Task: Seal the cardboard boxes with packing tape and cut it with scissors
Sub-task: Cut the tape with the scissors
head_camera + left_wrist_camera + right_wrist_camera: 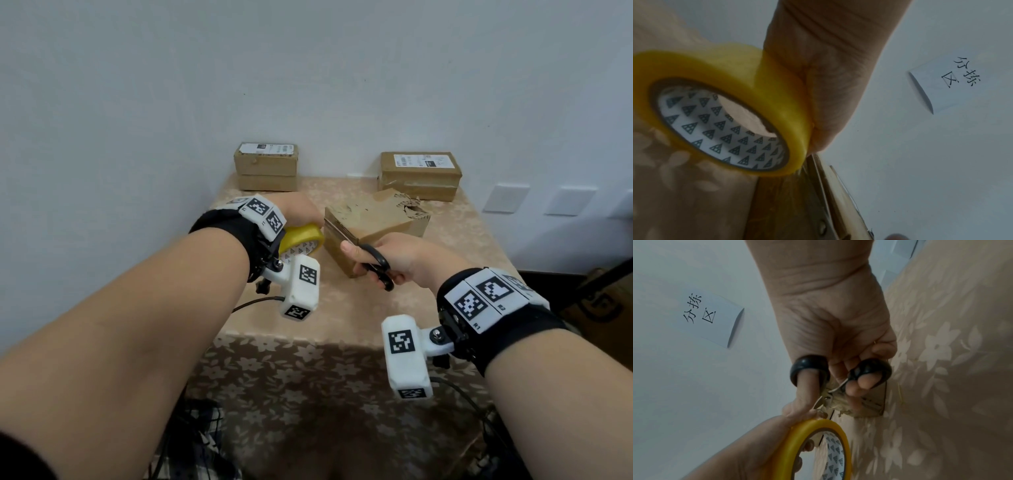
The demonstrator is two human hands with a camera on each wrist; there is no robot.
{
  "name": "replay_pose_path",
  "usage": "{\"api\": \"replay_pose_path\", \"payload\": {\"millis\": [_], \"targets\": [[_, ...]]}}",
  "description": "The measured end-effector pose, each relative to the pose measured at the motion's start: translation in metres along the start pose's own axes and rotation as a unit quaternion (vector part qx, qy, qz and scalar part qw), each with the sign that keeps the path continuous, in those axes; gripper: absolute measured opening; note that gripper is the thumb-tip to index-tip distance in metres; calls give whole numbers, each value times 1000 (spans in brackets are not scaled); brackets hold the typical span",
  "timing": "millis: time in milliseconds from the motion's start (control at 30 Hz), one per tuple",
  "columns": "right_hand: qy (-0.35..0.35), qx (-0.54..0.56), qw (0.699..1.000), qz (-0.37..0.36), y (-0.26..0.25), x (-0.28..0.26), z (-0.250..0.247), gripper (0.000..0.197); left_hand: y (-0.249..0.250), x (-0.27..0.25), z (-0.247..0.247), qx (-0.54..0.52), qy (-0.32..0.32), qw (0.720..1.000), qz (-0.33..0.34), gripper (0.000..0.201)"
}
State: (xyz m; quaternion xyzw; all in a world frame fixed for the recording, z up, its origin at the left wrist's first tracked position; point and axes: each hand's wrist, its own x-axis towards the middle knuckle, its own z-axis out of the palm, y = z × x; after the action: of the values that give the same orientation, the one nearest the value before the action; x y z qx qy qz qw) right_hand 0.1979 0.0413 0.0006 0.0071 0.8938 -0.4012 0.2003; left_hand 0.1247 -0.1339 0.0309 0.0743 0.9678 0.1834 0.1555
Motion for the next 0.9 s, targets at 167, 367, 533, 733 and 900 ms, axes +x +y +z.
{"api": "replay_pose_path", "payload": {"millis": [167, 367, 533, 733, 900], "targets": [[2, -9, 1000, -12, 5, 2, -4, 70, -5, -2, 2, -53, 48, 997, -21, 38], [0, 30, 999, -29, 9, -1, -7, 50, -7, -9, 4, -71, 62, 996, -8, 34], [-2, 20, 999, -36, 8, -4, -8, 46, -6, -11, 5, -59, 64, 996, -12, 34], [-16, 22, 999, -24, 8, -3, -6, 61, -4, -12, 7, -48, 75, 996, -4, 33], [-93, 79, 992, 19, 9, -3, -3, 75, -3, -13, 9, -34, 71, 997, 3, 33]]}}
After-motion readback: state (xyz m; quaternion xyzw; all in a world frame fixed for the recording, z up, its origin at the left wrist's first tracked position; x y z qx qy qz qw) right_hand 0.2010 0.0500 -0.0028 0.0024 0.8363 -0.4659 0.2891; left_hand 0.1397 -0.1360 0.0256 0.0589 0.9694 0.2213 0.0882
